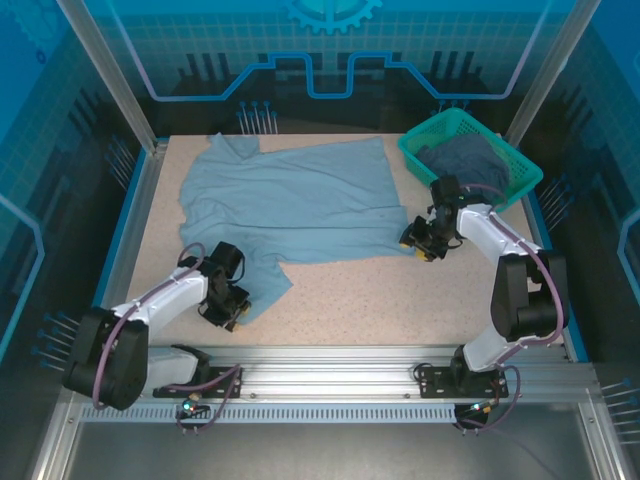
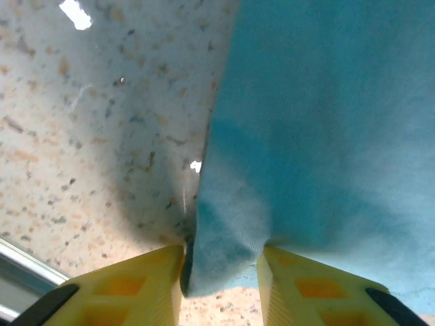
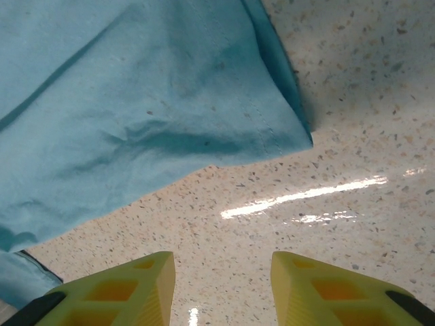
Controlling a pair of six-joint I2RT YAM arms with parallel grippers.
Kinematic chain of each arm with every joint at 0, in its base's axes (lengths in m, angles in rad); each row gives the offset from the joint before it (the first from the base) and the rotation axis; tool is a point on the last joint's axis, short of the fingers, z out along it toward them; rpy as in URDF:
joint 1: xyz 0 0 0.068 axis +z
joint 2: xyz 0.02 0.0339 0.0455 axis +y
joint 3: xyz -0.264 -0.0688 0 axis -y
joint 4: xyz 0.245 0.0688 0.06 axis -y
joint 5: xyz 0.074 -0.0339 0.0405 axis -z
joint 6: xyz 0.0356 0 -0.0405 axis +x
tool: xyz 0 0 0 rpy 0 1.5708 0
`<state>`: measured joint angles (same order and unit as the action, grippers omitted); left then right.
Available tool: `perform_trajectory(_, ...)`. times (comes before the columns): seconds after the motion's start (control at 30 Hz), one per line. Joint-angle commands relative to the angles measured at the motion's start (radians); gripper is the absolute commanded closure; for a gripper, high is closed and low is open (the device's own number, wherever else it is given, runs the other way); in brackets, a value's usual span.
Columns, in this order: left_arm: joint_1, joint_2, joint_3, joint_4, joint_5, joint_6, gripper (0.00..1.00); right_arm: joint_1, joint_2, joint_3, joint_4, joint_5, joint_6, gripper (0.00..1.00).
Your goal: Fold and stack the t-shirts
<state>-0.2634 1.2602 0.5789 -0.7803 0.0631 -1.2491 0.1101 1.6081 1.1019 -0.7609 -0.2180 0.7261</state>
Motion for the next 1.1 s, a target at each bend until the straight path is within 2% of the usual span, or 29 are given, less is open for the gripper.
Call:
perform_trajectory(0.0, 0.006, 0.032, -0.007, 0.060, -0.037, 0.044, 0.72, -0.001, -0.004, -0.016, 0.003, -0.014, 0.021, 0.58)
perform_trajectory(0.13, 0.006, -0.010, 0.006, 0.047, -0.075, 0.018, 1.00, -0.001, 0.001, -0.025, 0.020, -0.013, 0.041, 0.58)
perform_trajectory(0.33, 0.006, -0.196, 0.046, -0.171, -0.153, -0.048, 1.00, -0.003, 0.030, -0.036, 0.040, 0.063, 0.117, 0.61)
perform_trajectory(0.5, 0.006, -0.240, 0.015, -0.164, -0.135, -0.087, 1.00, -0.020, 0.072, -0.033, 0.032, 0.124, 0.172, 0.61)
perform_trajectory(0.73, 0.006, -0.245, 0.022, -0.178, -0.152, -0.084, 1.00, -0.019, 0.165, -0.016, 0.122, 0.098, 0.168, 0.62)
perform_trajectory(1.07, 0.006, -0.258, 0.030, -0.198, -0.161, -0.083, 1.00, -0.008, 0.233, 0.020, 0.144, 0.137, 0.124, 0.73)
